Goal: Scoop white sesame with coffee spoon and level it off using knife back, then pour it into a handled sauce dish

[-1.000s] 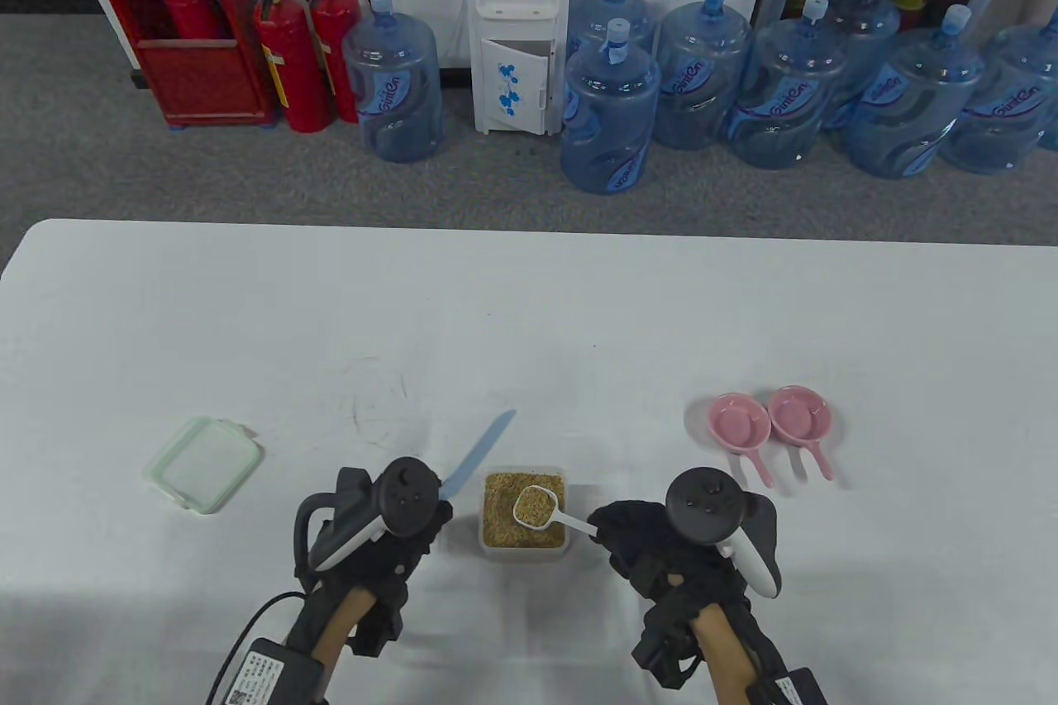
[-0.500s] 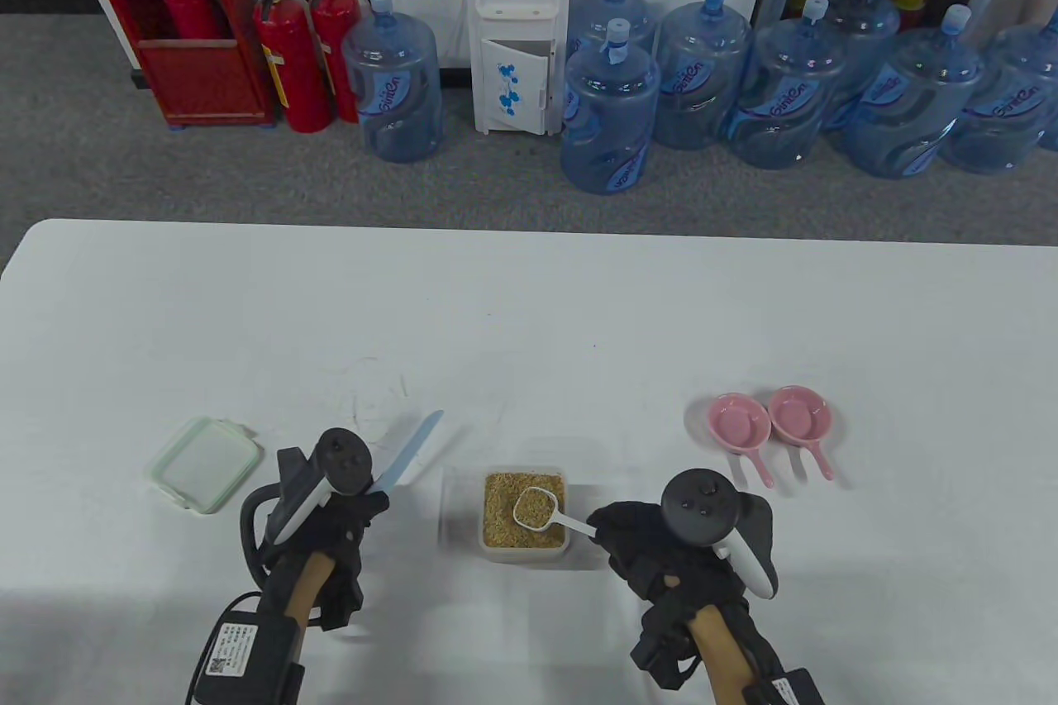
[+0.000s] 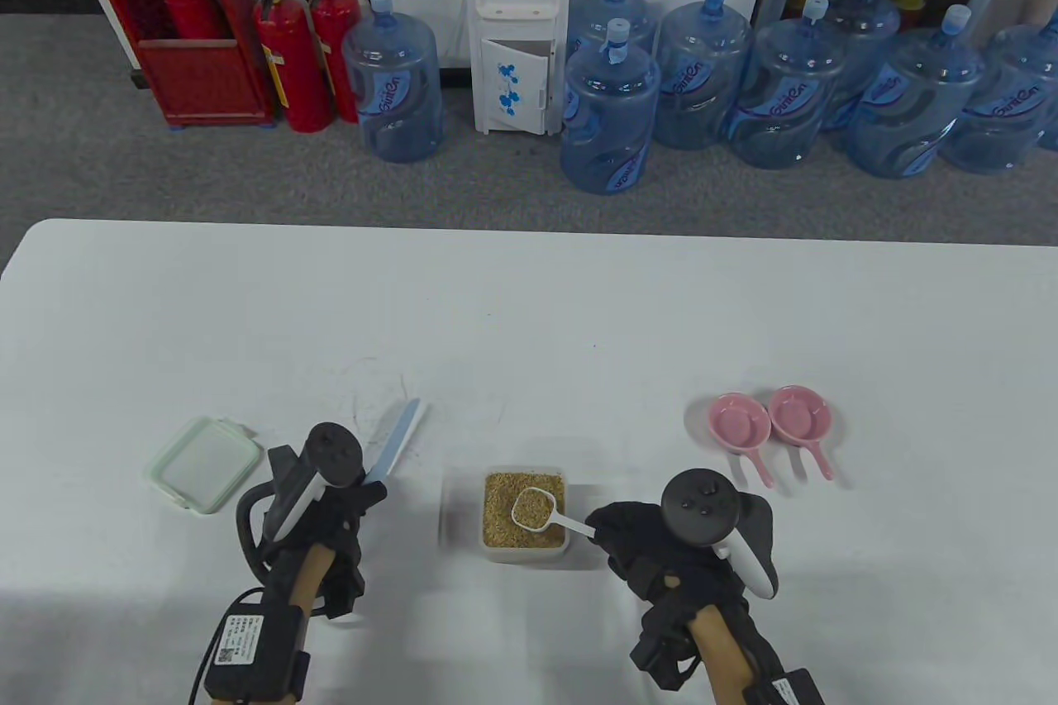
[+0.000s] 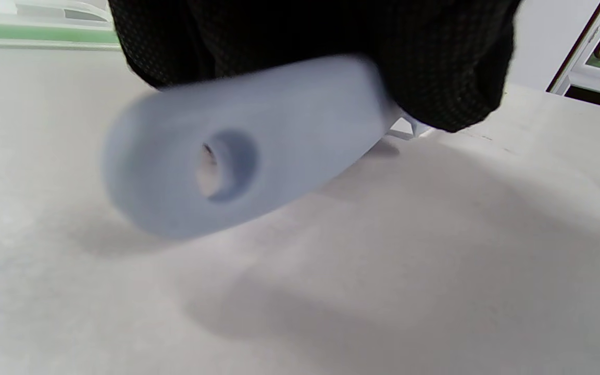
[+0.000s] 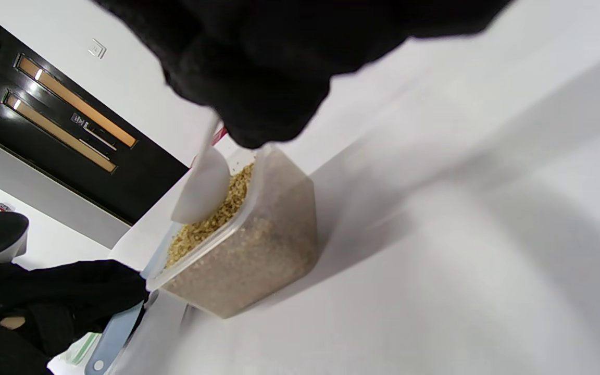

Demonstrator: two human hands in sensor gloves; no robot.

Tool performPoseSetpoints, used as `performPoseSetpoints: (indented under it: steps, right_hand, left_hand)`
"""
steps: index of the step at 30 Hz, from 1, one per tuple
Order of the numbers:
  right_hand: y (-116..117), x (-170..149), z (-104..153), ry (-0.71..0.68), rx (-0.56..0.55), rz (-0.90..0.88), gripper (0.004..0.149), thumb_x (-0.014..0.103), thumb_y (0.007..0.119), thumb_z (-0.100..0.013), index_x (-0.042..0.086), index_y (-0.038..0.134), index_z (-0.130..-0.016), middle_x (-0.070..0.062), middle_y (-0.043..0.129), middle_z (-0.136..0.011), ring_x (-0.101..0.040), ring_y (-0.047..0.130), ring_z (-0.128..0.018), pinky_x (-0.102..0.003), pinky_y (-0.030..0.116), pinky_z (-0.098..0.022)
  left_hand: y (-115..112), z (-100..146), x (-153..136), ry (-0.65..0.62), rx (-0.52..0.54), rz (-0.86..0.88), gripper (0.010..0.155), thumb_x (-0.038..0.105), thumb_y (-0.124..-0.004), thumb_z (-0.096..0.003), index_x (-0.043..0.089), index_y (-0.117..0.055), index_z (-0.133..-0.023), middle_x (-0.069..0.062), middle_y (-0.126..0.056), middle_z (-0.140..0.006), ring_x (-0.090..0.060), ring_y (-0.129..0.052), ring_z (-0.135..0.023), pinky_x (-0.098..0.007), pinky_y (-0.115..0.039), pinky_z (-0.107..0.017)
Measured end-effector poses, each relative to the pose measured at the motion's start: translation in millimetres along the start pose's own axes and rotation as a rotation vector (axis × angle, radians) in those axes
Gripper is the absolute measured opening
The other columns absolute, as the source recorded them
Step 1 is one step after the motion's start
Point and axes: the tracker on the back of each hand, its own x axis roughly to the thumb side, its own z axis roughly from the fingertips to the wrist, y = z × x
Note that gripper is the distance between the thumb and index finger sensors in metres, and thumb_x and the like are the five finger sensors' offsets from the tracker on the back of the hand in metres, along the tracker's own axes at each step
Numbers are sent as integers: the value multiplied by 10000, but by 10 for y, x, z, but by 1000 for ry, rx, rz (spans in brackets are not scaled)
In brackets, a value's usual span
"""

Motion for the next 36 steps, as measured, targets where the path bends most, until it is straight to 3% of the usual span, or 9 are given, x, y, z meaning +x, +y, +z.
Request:
performPoseSetpoints:
  steps: [26,36]
  right_hand:
    - [-6,-10,3,5,4,2,408,310,725,-595,132,869,-934,-55,991,-485,-60,888,-163,-303,827,-162]
    - [-15,-14,2,5,0,-2,409,310,724,-596,131,868,-934,-55,991,-487,-60,888,-165,-303,827,-163]
  left_hand:
    - [-88,46,176,18,165,-393,442,543,-791,-415,281,-896,-755,26,-996,-632,-172,-1022,-513,-510,-729,-703]
    - [-21,98,138,17,207,-365,538,595,-762,-425,252,-876,-823,10,-994,-703,-196,-1026,-579,-522,-707,-717]
